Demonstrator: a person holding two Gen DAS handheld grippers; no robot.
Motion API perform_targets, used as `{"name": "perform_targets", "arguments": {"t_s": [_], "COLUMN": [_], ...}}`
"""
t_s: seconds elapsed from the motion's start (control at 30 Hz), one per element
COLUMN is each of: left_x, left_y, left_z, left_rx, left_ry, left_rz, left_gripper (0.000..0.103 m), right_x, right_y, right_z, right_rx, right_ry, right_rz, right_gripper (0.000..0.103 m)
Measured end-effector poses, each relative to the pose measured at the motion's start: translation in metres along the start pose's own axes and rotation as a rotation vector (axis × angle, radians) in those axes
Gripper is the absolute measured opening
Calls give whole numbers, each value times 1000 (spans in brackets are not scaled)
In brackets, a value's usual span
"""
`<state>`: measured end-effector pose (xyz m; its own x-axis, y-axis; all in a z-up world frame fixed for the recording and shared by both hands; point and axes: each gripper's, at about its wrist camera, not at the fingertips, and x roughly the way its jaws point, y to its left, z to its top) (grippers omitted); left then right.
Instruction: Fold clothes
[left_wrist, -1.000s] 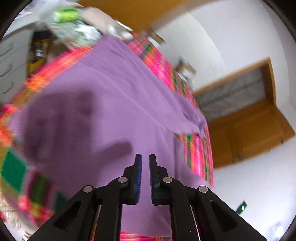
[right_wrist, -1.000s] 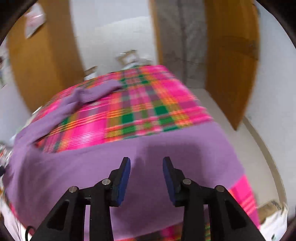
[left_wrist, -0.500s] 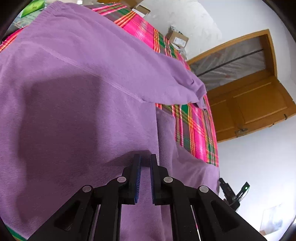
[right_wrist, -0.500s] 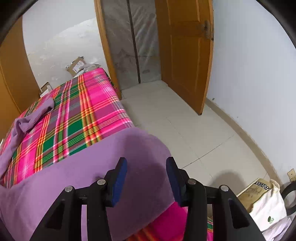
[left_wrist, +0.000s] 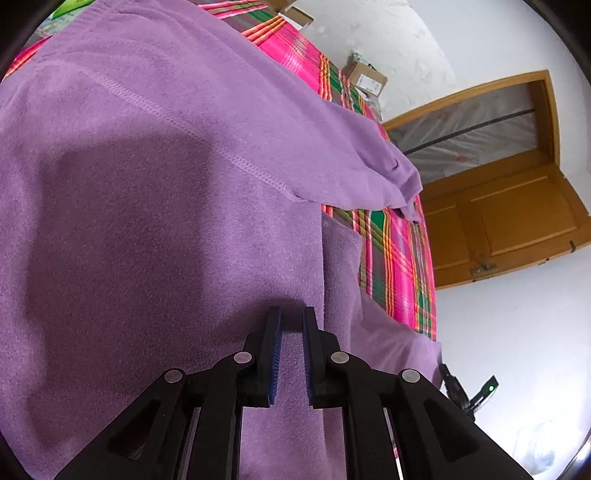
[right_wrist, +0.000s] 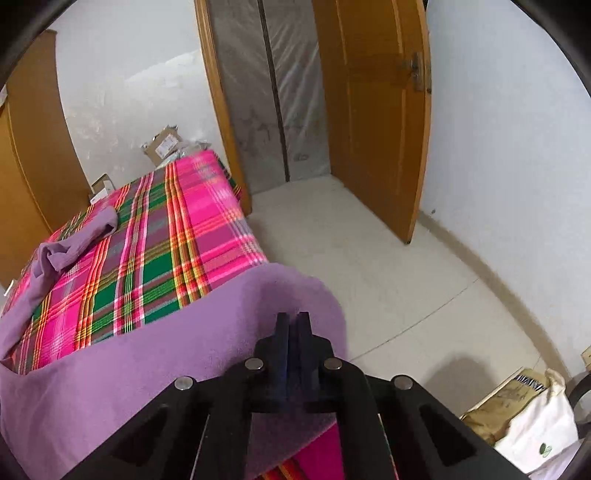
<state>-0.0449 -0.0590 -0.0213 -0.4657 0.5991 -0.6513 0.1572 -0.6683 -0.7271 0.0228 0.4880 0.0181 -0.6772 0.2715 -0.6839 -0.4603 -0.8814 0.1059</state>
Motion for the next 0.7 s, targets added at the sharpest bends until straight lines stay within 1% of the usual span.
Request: {"name": "perform_targets", "arguments": {"t_s": [0.17, 0.4, 0.47, 0.53, 0.57, 0.67, 0.7], "left_x": [-1, -3, -4, -5, -6, -6, -5], "left_y": [3, 7, 9, 10, 11, 12, 11], "left_z": [0, -1, -1, -1, 0, 1, 1], "left_rx": [-16, -29, -33, -40, -43, -43, -40], "left_ry": [-4, -5, -5, -9, -12, -12, -11], "left_rz": [-16, -35, -37, -35, -34, -35, -30], "left_gripper": [11, 11, 11, 11, 11, 11, 11], "right_x": [-20, -4, -4, -10, -12, -13, -14], "right_y": [-11, -17, -19, -21, -22, -30, -36], "right_z": [5, -9, -11, -12, -13, -11, -10], "right_rx": [19, 23, 31, 35, 35, 36, 77], "right_ry": [-60, 15, 17, -1, -8, -18, -5], "right_rz": [-57, -126, -129, -149, -163, -256, -212], "right_gripper": [4, 4, 4, 4, 0, 0, 0]}}
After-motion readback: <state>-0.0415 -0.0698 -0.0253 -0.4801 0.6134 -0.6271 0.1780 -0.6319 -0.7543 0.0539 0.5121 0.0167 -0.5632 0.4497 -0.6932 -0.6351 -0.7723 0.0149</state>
